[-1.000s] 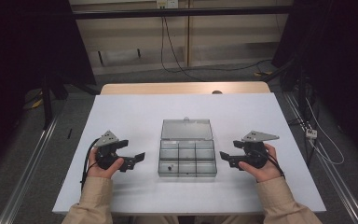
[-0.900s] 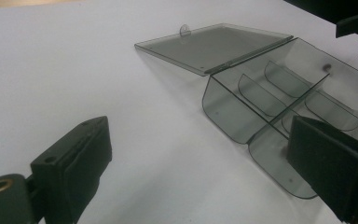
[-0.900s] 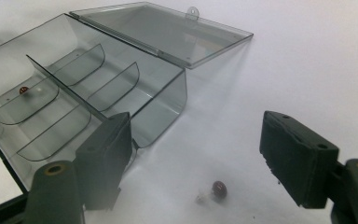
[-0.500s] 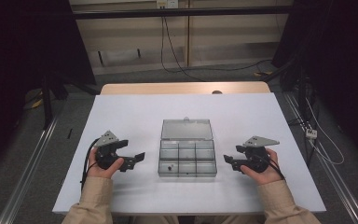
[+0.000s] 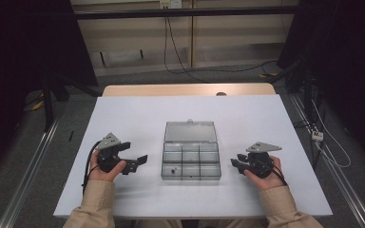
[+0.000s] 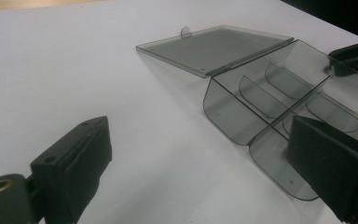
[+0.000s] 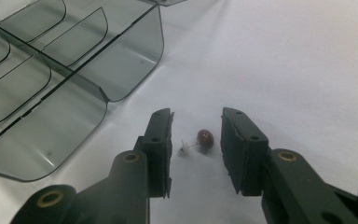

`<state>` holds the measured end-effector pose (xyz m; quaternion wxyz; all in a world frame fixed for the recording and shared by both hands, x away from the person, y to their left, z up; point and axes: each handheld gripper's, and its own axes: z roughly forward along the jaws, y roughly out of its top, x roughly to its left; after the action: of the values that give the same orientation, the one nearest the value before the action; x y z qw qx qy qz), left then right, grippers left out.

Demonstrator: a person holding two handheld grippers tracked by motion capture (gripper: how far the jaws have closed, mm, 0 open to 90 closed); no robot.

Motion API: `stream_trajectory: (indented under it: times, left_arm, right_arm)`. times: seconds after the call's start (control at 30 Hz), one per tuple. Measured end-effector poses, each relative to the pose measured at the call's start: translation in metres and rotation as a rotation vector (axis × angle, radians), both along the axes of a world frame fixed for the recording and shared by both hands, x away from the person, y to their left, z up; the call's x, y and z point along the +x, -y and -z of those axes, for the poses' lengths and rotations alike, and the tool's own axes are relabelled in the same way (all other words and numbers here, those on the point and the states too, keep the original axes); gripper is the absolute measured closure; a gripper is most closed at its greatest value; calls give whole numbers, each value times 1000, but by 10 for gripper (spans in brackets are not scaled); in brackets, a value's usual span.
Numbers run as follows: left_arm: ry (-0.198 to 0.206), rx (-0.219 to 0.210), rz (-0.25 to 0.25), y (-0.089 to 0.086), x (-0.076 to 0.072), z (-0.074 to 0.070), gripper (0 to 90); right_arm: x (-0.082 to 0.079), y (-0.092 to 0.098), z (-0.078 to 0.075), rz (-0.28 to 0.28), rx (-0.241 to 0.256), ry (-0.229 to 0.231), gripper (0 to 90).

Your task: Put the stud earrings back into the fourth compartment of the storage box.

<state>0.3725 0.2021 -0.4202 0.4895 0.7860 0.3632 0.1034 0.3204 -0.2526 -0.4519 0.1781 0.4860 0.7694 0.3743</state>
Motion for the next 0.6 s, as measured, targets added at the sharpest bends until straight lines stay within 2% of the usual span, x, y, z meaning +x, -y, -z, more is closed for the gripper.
stream_trajectory:
  times: [0.2, 0.6]
  left_arm:
    - [-1, 3, 0, 1, 0, 0, 67]
    - [0, 13, -3, 0, 0, 0, 67]
  right_arm:
    - [3, -4, 4, 23, -7, -20, 683]
    - [8, -9, 6, 29, -29, -2, 748]
